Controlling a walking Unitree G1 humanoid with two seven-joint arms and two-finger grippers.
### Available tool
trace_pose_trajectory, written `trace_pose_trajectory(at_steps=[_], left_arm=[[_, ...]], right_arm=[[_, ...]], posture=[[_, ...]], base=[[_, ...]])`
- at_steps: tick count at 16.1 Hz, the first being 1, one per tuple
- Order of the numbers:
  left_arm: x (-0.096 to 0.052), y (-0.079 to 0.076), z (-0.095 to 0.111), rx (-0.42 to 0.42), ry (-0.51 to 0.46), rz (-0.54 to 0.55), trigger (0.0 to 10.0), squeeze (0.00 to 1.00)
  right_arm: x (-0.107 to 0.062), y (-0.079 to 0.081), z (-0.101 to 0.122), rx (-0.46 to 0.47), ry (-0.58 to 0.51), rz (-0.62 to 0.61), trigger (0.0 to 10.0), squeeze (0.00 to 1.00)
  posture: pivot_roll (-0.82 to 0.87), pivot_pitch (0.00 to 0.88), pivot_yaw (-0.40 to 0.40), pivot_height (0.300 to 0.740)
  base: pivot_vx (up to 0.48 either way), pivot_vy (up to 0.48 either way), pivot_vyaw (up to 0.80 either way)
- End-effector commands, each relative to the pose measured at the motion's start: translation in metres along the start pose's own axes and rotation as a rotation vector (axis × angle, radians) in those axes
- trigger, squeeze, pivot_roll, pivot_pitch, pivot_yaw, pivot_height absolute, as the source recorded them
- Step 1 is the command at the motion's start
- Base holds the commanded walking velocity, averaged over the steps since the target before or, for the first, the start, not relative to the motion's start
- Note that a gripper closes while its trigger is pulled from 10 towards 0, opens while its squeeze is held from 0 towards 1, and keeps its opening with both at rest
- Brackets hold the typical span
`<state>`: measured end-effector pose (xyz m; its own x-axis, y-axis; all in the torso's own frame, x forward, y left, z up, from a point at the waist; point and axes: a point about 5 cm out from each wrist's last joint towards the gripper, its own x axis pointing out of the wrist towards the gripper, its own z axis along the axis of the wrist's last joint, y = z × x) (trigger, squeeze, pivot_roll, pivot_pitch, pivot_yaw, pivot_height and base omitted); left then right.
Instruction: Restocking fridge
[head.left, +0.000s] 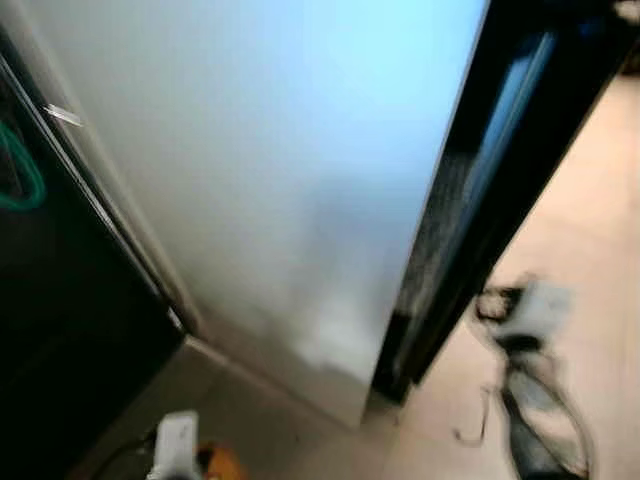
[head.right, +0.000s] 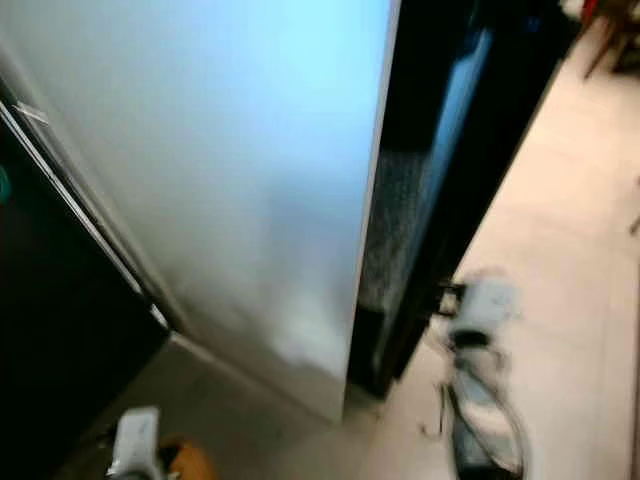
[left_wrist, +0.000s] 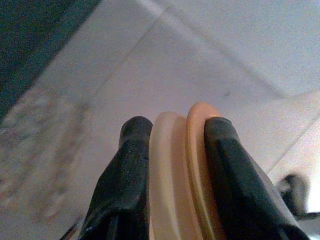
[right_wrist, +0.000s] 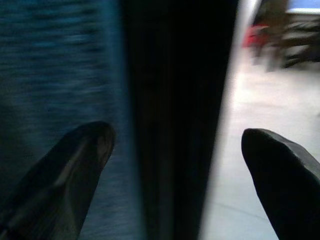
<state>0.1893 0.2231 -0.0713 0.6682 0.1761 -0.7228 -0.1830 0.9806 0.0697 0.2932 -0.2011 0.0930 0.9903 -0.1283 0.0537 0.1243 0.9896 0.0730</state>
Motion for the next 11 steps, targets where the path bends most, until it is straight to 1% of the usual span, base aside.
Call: trace_pose_trajectory(at_steps=[1,2,4,6,7,8,9,10,11], left_arm=[[-0.005,0.0,-0.019,0.001,0.074,0.001,10.0,0.0],[-0.005,0.001,-0.021,0.002,0.082,0.002,10.0,0.0],[-0.005,0.0,-0.022,0.0,0.085,0.002,10.0,0.0],[-0.005,0.0,-0.022,0.002,0.088,0.0,10.0,0.0],[-0.005,0.0,-0.022,0.004,0.089,0.0,10.0,0.0],[-0.005,0.0,-0.022,0.005,0.09,0.0,10.0,0.0],[-0.005,-0.001,-0.021,0.006,0.091,-0.002,10.0,0.0],[-0.005,-0.001,-0.021,0.006,0.091,-0.002,10.0,0.0],[-0.005,-0.001,-0.021,0.008,0.093,-0.005,10.0,0.0]], right_arm=[[-0.004,-0.005,-0.005,0.022,0.039,0.028,10.0,0.0],[-0.01,0.002,-0.01,-0.029,0.058,0.105,10.0,0.0],[-0.009,-0.002,-0.009,-0.017,0.058,0.081,10.0,0.0],[0.004,-0.008,0.001,-0.041,0.036,0.051,10.0,0.0],[0.011,-0.007,0.005,-0.03,0.024,0.053,10.0,0.0],[0.016,-0.005,0.007,-0.027,0.019,0.058,10.0,0.56],[0.023,0.003,0.012,-0.038,0.004,0.085,10.0,1.0],[0.027,0.007,0.015,-0.049,-0.002,0.088,10.0,1.0],[0.034,0.012,0.019,-0.059,-0.007,0.096,10.0,0.13]], posture=[[-0.08,0.078,0.043,0.74],[-0.08,0.077,0.042,0.74],[-0.08,0.079,0.043,0.74],[-0.09,0.076,0.045,0.74],[-0.09,0.074,0.046,0.74],[-0.1,0.074,0.046,0.74],[-0.1,0.074,0.047,0.74],[-0.1,0.074,0.05,0.74],[-0.1,0.075,0.052,0.74]], base=[[0.0,0.0,0.0],[0.0,0.0,0.0],[0.0,0.0,0.0],[0.0,0.0,0.0],[0.0,0.0,0.0],[0.0,0.0,0.0],[0.0,0.0,0.0],[0.0,0.0,0.0],[0.0,0.0,0.0]])
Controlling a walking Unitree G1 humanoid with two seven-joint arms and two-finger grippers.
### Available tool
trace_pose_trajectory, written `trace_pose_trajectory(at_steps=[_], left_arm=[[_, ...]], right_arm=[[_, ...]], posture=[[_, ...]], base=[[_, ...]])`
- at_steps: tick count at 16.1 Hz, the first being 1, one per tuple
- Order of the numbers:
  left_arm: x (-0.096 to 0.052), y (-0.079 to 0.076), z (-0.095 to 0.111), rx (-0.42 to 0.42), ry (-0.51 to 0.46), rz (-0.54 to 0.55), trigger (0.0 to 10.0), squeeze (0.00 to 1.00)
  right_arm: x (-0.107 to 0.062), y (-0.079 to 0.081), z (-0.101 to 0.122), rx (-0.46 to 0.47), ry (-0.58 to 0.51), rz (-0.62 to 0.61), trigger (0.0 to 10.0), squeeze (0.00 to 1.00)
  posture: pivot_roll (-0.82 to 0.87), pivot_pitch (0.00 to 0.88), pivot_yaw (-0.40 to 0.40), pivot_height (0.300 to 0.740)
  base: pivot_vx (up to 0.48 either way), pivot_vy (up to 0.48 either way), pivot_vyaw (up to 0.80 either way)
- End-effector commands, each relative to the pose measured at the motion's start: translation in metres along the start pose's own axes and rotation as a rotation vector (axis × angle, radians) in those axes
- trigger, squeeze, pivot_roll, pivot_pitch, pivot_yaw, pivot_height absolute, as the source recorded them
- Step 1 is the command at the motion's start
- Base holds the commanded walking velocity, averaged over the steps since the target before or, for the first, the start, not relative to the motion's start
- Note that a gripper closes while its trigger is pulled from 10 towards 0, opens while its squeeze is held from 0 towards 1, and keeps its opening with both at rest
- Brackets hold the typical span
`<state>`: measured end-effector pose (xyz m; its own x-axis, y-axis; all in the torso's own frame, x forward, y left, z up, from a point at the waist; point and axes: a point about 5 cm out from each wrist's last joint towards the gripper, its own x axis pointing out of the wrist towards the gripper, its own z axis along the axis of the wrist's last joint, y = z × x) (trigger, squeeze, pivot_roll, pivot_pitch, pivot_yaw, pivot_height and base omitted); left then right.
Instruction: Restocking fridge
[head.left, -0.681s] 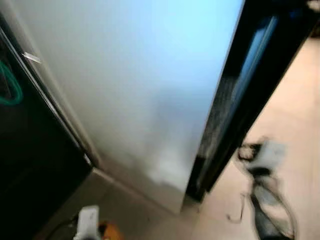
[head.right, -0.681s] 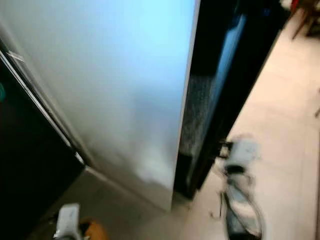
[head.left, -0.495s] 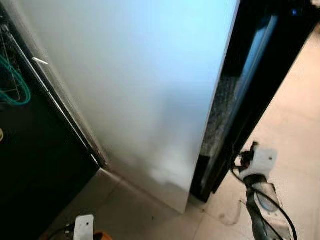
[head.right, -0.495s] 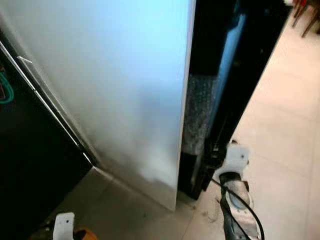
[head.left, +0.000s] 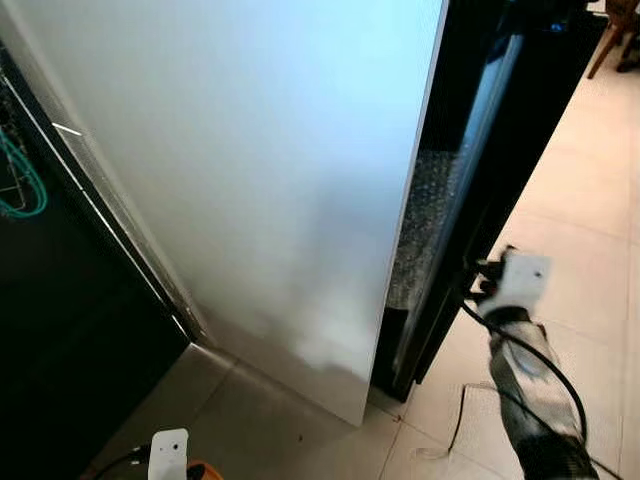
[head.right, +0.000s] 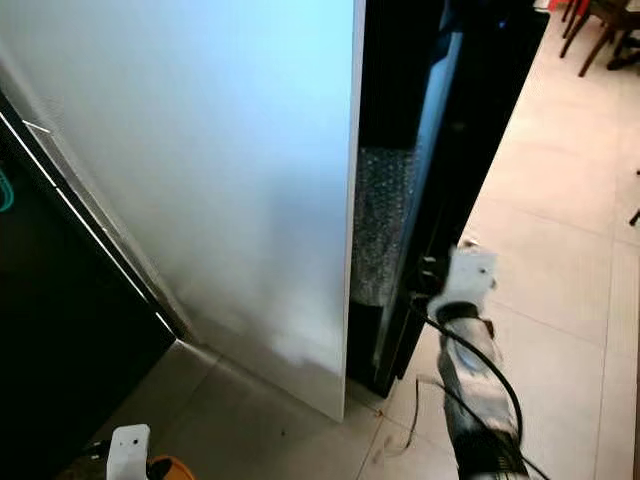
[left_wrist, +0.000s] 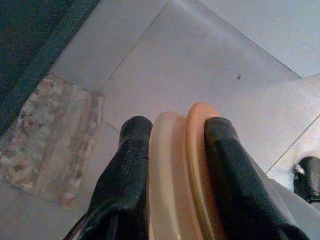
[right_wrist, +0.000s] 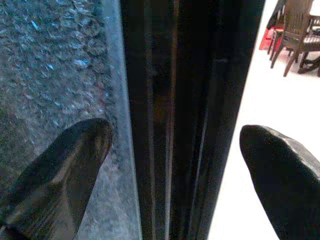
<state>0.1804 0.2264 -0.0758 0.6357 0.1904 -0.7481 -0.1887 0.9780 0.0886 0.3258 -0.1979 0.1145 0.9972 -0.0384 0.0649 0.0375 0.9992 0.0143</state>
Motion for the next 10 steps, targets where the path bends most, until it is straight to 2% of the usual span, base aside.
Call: trace_pose_trajectory(at_steps=[1,5,10], left_arm=[[-0.002,-0.005,-0.012,0.003,0.055,-0.025,10.0,0.0],[-0.004,0.0,-0.018,0.005,0.074,-0.015,10.0,0.0],[-0.005,0.003,-0.02,0.006,0.084,-0.009,10.0,0.0]], right_arm=[[0.004,0.005,0.001,-0.01,-0.001,0.006,10.0,0.0],[0.014,0.016,0.005,-0.014,-0.019,0.017,10.0,0.0],[0.019,0.012,0.009,-0.044,-0.039,-0.006,10.0,0.0]], posture=[[-0.1,0.075,0.054,0.74],[-0.1,0.074,0.06,0.74],[-0.1,0.07,0.067,0.74]], base=[[0.0,0.0,0.0],[0.0,0.0,0.0],[0.0,0.0,0.0]])
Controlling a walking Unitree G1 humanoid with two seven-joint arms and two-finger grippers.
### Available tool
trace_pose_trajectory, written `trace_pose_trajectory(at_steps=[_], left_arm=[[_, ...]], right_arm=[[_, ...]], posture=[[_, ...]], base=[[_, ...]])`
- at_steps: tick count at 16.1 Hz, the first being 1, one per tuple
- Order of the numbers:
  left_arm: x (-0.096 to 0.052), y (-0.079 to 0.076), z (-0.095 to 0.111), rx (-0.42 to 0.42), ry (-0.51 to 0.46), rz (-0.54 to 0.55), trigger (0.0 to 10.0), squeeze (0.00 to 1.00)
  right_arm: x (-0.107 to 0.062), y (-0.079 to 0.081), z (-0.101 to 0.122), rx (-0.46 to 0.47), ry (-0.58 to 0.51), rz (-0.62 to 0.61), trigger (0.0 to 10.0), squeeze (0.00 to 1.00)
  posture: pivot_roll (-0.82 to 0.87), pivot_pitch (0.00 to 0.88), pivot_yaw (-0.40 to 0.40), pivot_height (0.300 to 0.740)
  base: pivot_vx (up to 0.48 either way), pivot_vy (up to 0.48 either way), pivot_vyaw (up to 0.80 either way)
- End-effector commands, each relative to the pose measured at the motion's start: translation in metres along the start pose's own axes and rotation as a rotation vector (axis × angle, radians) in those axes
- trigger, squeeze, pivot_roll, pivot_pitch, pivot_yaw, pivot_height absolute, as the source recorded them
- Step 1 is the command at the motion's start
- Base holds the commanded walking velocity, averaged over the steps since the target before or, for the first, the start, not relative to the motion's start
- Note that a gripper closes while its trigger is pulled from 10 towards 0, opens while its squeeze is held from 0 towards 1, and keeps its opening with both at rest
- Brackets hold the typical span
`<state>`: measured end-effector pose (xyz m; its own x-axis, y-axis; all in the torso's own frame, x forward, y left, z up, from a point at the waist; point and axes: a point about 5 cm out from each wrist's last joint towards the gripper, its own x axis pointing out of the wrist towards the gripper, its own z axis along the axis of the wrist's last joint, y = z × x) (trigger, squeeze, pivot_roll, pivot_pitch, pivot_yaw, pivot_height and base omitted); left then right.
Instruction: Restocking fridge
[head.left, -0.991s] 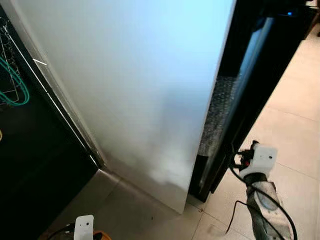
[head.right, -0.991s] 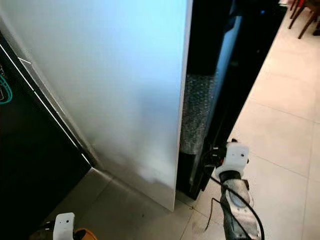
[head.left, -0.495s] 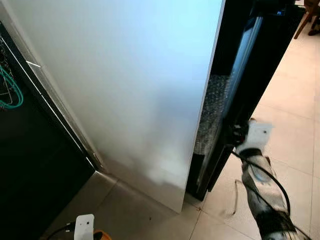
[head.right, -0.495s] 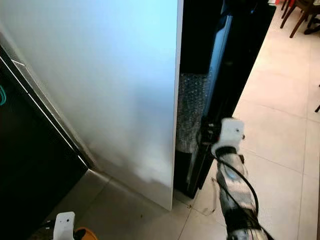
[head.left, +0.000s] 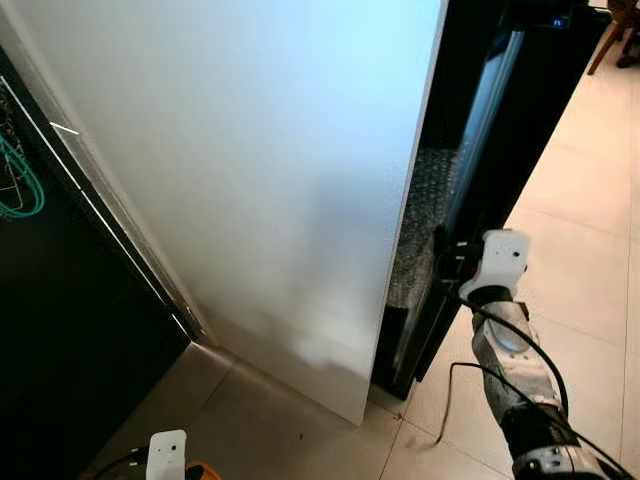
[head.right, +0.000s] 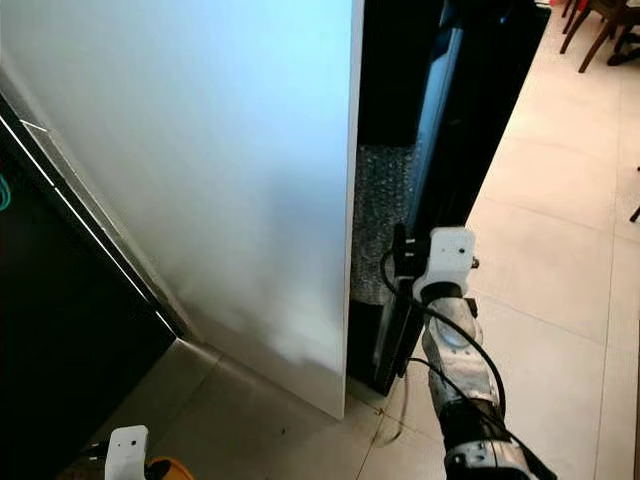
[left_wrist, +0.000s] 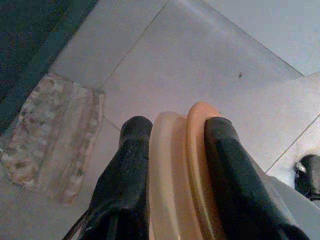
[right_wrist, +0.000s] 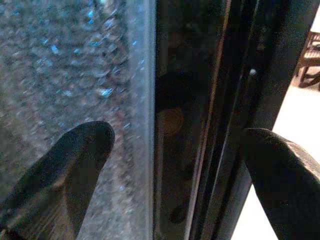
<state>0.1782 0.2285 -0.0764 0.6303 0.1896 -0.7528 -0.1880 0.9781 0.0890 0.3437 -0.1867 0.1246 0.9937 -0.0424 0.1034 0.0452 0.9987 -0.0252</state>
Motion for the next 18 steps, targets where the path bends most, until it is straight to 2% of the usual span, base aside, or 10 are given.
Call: trace_pose_trajectory(at_steps=[1,4,6,13,16,18], left_arm=[[-0.004,0.0,-0.018,0.005,0.076,-0.01,10.0,0.0],[-0.004,0.0,-0.018,0.005,0.076,-0.011,10.0,0.0],[-0.003,0.0,-0.016,0.01,0.069,-0.011,10.0,0.0],[-0.003,0.001,-0.014,0.015,0.062,-0.007,10.0,0.0],[-0.003,0.0,-0.013,0.015,0.058,-0.01,10.0,0.0],[-0.003,-0.001,-0.014,0.017,0.058,-0.013,10.0,0.0]], right_arm=[[0.002,-0.002,0.001,-0.006,-0.006,-0.009,10.0,0.0],[0.003,-0.003,0.001,-0.007,-0.011,-0.016,10.0,0.0],[0.01,-0.009,0.01,-0.018,-0.036,-0.045,10.0,0.0],[0.022,-0.011,0.021,-0.017,-0.063,-0.063,10.0,0.0],[0.022,-0.018,0.023,-0.022,-0.079,-0.091,10.0,0.0],[0.013,-0.025,0.014,-0.034,-0.065,-0.122,10.0,0.0]], posture=[[-0.1,0.068,0.069,0.74],[-0.1,0.068,0.069,0.74],[-0.09,0.064,0.072,0.74],[-0.09,0.064,0.074,0.74],[-0.09,0.064,0.072,0.74],[-0.09,0.062,0.07,0.74]], base=[[0.0,0.0,0.0],[0.0,0.0,0.0],[0.0,0.0,0.0],[0.0,0.0,0.0],[0.0,0.0,0.0],[0.0,0.0,0.0]])
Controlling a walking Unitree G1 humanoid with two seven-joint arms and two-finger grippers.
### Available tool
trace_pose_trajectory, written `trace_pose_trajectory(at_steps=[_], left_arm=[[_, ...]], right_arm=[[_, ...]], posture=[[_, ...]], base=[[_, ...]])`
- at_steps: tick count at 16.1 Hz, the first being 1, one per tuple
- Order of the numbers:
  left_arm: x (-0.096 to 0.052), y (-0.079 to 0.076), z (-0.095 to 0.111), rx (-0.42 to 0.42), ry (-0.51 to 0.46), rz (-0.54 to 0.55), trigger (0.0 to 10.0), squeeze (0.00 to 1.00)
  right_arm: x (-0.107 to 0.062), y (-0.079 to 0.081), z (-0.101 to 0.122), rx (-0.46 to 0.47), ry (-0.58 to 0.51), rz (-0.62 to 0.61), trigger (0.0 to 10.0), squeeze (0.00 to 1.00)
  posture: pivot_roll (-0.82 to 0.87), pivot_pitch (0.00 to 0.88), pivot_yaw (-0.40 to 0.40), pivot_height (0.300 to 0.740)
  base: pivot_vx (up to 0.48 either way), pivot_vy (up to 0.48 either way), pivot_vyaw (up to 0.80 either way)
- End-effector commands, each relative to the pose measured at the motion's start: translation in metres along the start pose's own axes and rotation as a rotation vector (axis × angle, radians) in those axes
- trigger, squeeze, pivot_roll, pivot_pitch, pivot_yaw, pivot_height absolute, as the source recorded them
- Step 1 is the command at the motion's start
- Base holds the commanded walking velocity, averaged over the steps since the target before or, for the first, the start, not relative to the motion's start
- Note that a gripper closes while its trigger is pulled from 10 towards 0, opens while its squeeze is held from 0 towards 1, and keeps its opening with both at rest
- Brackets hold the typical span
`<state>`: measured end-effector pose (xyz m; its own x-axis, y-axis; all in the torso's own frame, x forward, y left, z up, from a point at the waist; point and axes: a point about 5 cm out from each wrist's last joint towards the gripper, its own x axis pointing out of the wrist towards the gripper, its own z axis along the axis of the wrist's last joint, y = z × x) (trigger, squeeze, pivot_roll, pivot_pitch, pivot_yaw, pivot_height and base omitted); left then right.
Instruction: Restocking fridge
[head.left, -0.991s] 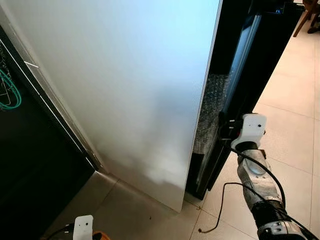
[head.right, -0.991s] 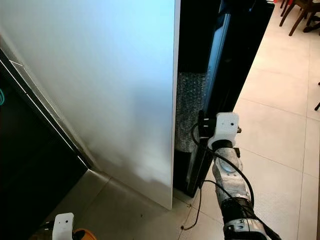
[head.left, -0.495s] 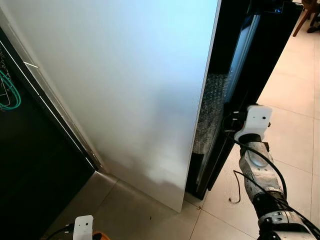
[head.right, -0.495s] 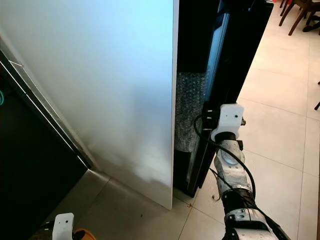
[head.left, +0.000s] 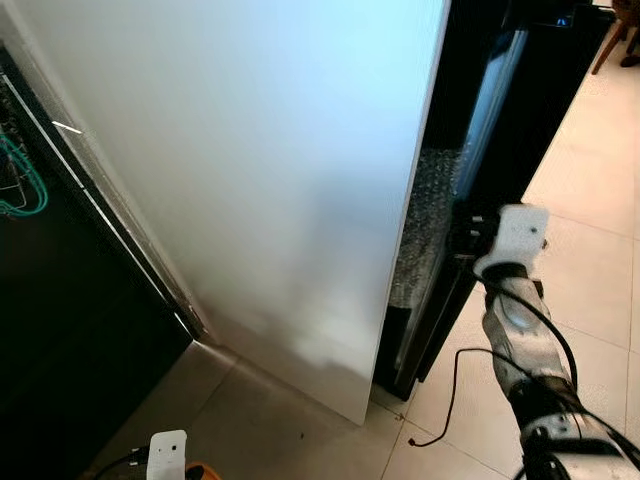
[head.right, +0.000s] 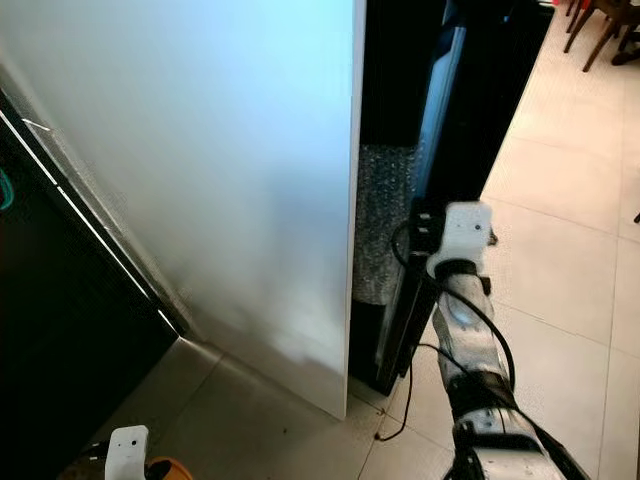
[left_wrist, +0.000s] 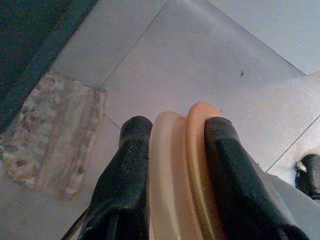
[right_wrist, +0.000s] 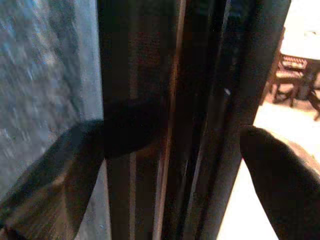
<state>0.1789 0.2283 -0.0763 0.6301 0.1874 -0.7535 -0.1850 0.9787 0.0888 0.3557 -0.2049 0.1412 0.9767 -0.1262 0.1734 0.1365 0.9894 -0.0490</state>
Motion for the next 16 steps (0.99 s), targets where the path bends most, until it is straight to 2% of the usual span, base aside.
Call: trace_pose_trajectory(at_steps=[1,4,10,11,14,16], left_arm=[[-0.003,-0.002,-0.014,0.013,0.056,-0.013,10.0,0.0],[-0.002,-0.005,-0.013,0.011,0.052,-0.018,10.0,0.0],[-0.002,-0.008,-0.01,0.018,0.043,-0.03,10.0,0.0],[-0.002,-0.008,-0.01,0.021,0.042,-0.031,10.0,0.0],[-0.001,-0.009,-0.009,0.022,0.039,-0.034,10.0,0.0],[-0.001,-0.01,-0.009,0.025,0.039,-0.036,10.0,0.0]], right_arm=[[-0.008,-0.013,-0.007,-0.01,0.016,-0.054,10.0,0.0],[-0.022,-0.023,-0.019,-0.014,0.043,-0.097,10.0,0.0],[-0.041,-0.045,-0.026,-0.03,0.058,-0.198,10.0,0.0],[-0.044,-0.043,-0.029,-0.025,0.076,-0.173,10.0,0.0],[-0.045,-0.021,-0.036,-0.015,0.134,-0.038,10.0,0.0],[-0.037,-0.014,-0.031,-0.002,0.128,-0.017,10.0,0.0]], posture=[[-0.09,0.061,0.068,0.74],[-0.09,0.059,0.067,0.74],[-0.1,0.036,0.069,0.74],[-0.1,0.033,0.068,0.74],[-0.1,0.027,0.067,0.74],[-0.1,0.028,0.066,0.74]], base=[[0.0,0.0,0.0],[0.0,0.0,0.0],[0.0,0.0,0.0],[0.0,0.0,0.0],[0.0,0.0,0.0],[0.0,0.0,0.0]])
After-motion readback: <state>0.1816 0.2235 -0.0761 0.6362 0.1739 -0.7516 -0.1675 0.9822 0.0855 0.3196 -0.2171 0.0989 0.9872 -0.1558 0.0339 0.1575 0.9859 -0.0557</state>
